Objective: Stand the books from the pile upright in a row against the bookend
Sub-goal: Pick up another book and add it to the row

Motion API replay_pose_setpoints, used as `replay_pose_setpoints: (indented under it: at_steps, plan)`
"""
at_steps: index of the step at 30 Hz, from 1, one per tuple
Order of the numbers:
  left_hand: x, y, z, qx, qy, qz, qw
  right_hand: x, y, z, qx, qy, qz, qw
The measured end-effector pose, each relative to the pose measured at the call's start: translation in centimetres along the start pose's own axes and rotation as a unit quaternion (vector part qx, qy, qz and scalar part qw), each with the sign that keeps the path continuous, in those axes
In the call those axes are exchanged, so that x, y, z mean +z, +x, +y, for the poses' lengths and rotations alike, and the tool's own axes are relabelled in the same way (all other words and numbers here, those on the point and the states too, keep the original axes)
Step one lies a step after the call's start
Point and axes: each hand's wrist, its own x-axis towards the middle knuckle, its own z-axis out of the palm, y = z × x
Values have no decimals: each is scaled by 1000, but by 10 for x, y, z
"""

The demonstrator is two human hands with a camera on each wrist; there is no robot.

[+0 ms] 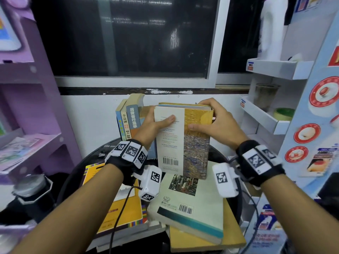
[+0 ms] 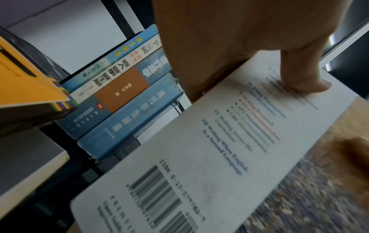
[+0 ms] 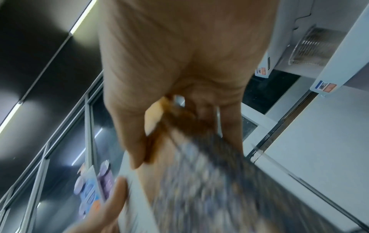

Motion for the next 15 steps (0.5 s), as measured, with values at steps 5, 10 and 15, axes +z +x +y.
replay_pose_setpoints:
  at_steps: [5,10,15]
  plan:
    - [-6,1,1,4,26,-18,999,-22,17,-12,28,1,-135,990]
    - [-9,2,3,13,48,-32,998,-21,21,-25,19,-35,-186,982]
    - [-19,6,5,21,117,-21,993,-5,16,-30,-21,-71,-104,992]
